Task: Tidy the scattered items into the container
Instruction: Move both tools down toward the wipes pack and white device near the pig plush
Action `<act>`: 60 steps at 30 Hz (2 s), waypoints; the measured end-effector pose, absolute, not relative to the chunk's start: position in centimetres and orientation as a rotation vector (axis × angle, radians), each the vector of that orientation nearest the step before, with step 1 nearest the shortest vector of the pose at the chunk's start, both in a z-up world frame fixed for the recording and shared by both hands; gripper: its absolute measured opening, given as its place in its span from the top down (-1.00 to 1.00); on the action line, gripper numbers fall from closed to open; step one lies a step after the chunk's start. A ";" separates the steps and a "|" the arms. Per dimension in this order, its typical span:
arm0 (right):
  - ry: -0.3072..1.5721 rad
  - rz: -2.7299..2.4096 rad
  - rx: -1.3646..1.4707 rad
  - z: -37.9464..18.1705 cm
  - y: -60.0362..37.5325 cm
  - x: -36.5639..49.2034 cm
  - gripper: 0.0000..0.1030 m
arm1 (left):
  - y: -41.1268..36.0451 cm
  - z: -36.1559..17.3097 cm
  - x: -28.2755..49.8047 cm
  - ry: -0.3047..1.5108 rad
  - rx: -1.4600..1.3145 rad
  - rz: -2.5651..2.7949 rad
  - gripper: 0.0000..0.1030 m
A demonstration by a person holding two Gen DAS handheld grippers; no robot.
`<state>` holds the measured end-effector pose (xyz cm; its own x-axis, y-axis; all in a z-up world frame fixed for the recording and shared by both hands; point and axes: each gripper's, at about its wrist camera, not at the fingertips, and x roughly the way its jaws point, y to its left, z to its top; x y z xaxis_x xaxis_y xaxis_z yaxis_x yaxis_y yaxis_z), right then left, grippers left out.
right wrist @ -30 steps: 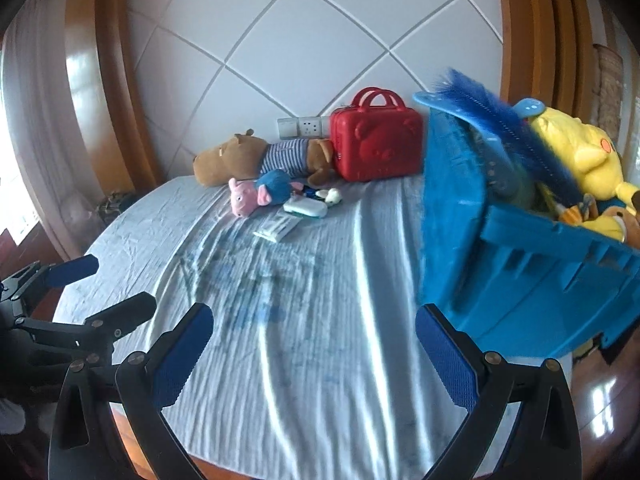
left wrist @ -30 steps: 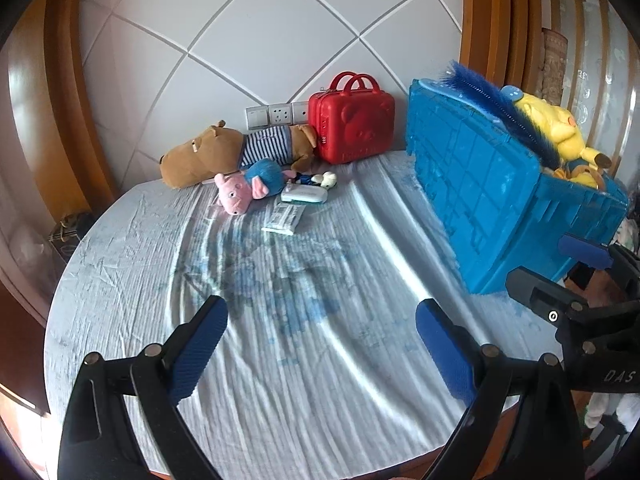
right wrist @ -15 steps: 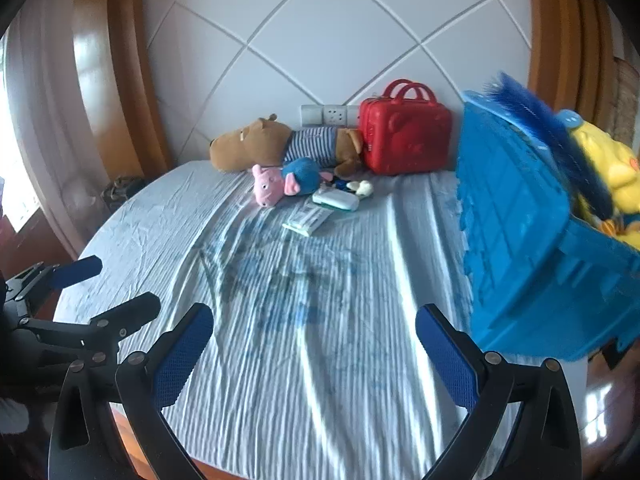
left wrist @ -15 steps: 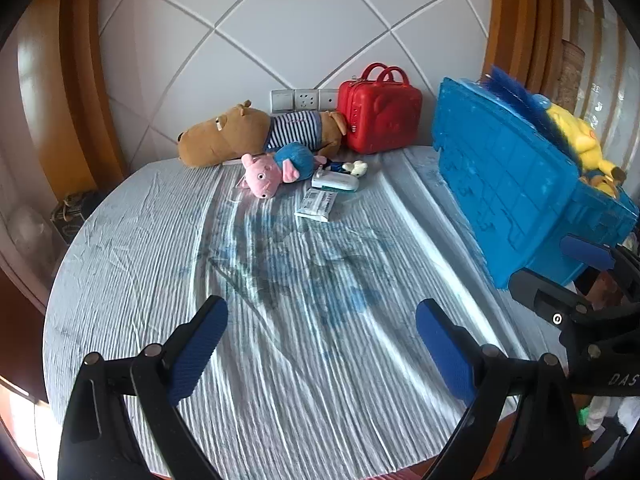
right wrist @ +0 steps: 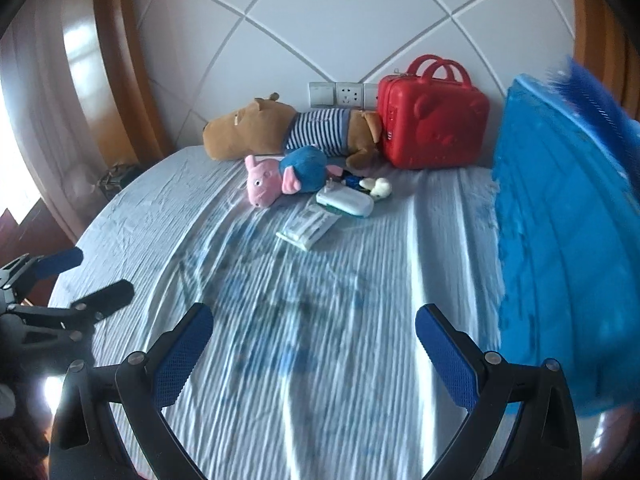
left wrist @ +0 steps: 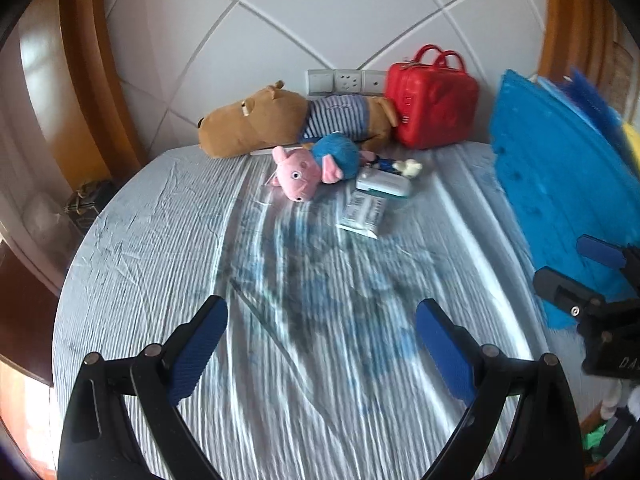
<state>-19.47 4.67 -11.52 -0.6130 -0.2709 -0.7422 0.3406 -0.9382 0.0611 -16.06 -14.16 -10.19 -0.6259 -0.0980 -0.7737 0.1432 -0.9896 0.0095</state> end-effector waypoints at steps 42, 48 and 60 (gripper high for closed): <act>0.140 -2.330 1.316 -30.3 0.6 -52.7 -0.39 | -12.6 -30.9 -47.6 0.143 1.631 -2.684 -0.20; 0.249 -2.363 1.272 -31.0 -0.9 -53.7 -0.60 | -14.6 -30.6 -47.8 0.117 1.585 -2.648 -0.21; 0.299 -2.313 1.301 -31.2 -1.3 -51.5 -0.55 | -14.5 -30.1 -47.8 0.113 1.551 -2.662 -0.23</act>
